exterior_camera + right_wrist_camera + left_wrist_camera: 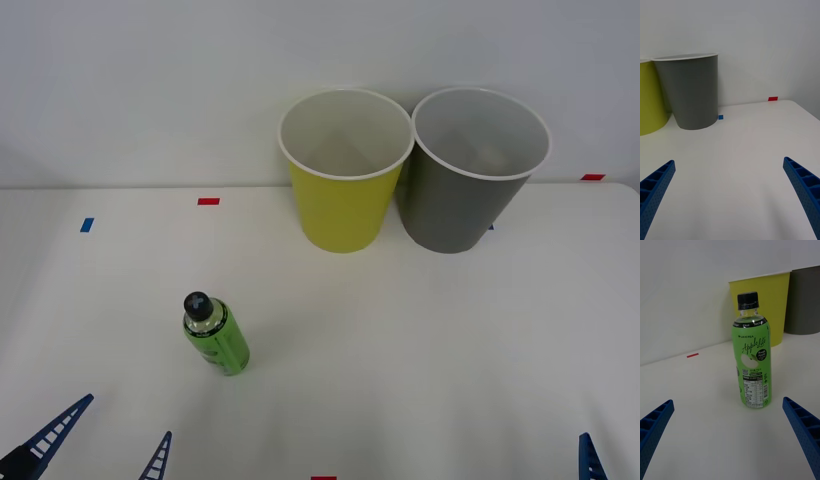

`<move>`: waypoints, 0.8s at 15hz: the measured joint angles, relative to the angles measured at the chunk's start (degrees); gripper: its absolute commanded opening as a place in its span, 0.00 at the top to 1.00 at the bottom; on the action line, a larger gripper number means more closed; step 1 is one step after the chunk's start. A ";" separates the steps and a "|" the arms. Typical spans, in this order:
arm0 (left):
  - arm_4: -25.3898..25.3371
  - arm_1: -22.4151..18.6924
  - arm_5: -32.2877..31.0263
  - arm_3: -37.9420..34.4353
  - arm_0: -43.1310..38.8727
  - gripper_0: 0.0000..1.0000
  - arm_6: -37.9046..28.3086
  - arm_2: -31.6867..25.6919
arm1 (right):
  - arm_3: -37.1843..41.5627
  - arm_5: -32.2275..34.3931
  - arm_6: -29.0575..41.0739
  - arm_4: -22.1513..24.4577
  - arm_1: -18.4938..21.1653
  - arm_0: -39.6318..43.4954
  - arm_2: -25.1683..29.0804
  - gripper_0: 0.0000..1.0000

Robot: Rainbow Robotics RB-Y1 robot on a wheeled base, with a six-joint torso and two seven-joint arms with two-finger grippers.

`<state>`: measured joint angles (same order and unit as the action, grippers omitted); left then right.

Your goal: Put cans in the gray bin and PET bottles in the light green bin.

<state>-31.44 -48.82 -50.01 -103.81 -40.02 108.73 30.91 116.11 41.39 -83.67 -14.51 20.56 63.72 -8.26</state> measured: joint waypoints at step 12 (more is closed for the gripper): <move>-7.32 -3.02 0.02 6.48 22.20 0.00 -1.50 13.46 | 0.00 0.00 0.00 0.00 0.00 0.00 0.00 0.00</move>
<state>-38.77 -51.84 -49.99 -97.33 -17.82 107.23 44.37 116.11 41.39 -83.67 -14.51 20.56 63.72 -8.26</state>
